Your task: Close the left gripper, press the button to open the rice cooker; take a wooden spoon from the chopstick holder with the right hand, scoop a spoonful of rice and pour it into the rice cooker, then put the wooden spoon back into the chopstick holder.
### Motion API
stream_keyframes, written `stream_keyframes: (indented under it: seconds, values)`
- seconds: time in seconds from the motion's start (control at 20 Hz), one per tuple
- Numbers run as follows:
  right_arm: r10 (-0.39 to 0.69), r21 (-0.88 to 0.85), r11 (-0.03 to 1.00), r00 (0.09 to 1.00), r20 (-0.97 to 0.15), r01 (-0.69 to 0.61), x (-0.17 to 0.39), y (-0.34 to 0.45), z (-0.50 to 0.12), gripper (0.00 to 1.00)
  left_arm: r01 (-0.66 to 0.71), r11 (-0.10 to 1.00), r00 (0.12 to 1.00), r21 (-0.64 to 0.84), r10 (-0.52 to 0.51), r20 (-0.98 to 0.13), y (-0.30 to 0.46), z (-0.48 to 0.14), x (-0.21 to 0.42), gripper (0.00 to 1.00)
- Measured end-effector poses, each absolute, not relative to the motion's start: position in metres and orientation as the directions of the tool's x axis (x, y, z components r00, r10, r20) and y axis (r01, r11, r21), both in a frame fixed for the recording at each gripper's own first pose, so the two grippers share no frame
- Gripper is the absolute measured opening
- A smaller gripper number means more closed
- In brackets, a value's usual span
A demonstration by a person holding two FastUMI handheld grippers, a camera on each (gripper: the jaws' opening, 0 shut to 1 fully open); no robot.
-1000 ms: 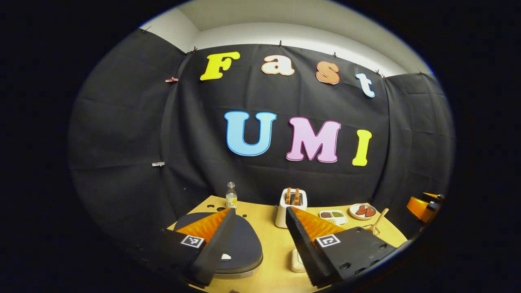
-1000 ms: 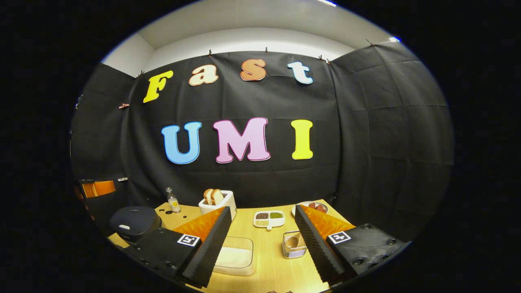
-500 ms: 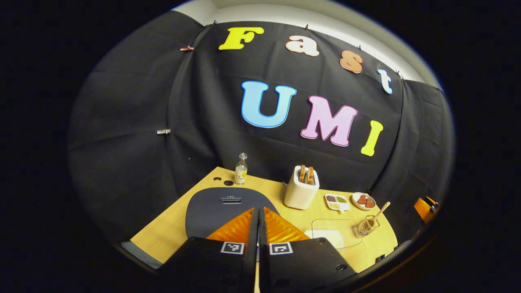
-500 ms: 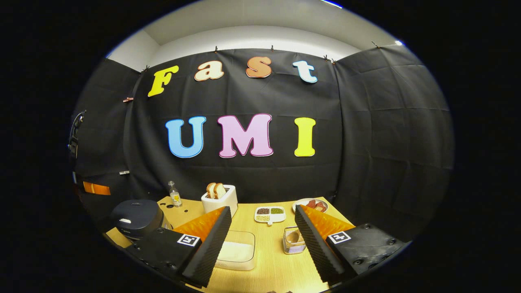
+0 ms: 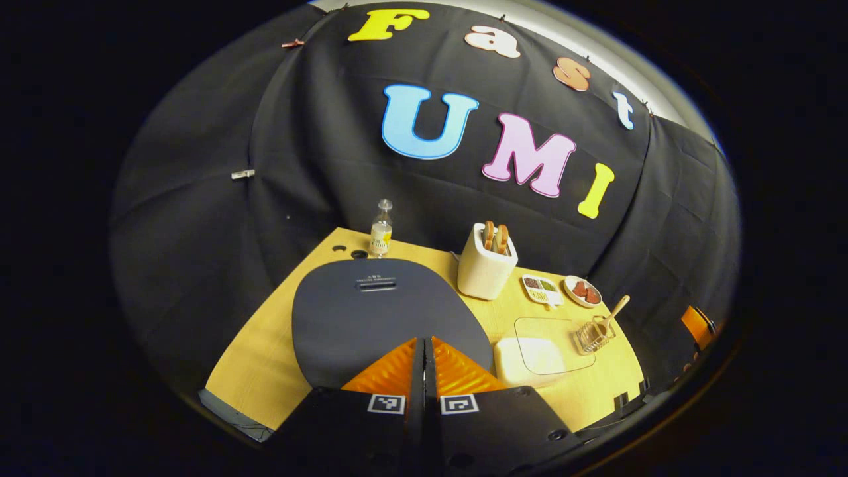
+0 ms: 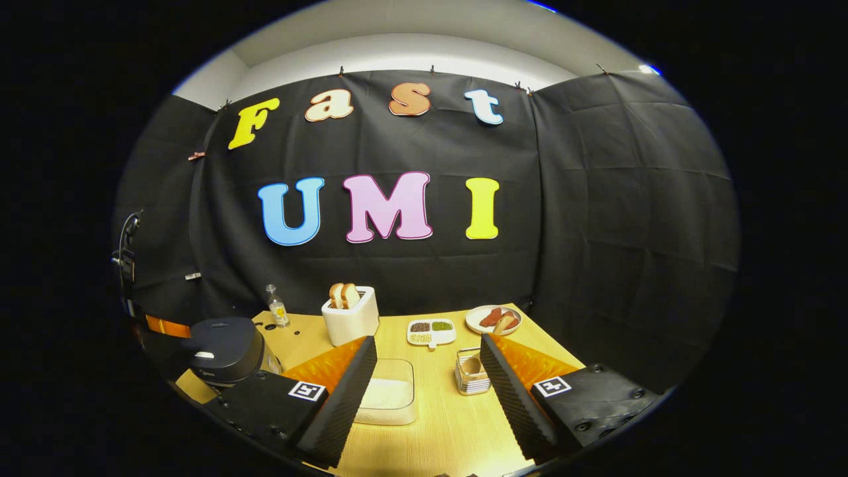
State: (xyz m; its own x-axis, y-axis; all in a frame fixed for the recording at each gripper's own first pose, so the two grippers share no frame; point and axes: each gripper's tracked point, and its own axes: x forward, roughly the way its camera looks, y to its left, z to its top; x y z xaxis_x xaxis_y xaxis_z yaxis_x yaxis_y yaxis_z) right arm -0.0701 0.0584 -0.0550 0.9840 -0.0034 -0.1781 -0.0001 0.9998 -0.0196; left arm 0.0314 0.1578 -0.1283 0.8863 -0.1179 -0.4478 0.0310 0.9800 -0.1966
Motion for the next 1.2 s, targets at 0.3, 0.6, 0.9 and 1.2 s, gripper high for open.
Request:
stream_keyframes:
  seconds: [0.3, 0.6, 0.9, 1.2]
  values:
    - [-0.052, -0.039, 0.998, 0.979, -0.197, 0.046, -0.092, 0.062, -0.058, 0.98, 0.116, 0.978, 0.843, -0.174, -0.190, -0.504, 0.145, -0.156, 0.031, 0.05]
    - [-0.101, -0.022, 0.995, 0.974, -0.203, 0.099, -0.093, 0.052, -0.062, 0.98, 0.099, 0.974, 0.837, -0.206, -0.193, -0.512, 0.150, -0.167, 0.030, 0.06]
    - [-0.077, 0.030, 0.996, 0.968, -0.237, 0.086, -0.069, 0.056, -0.078, 0.98, 0.065, 0.988, 0.820, -0.138, -0.132, -0.557, 0.149, -0.178, 0.028, 0.06]
    - [-0.034, 0.062, 0.997, 0.968, -0.250, 0.051, -0.043, 0.036, -0.081, 0.98, 0.021, 0.999, 0.850, -0.050, -0.044, -0.526, 0.148, -0.166, 0.027, 0.06]
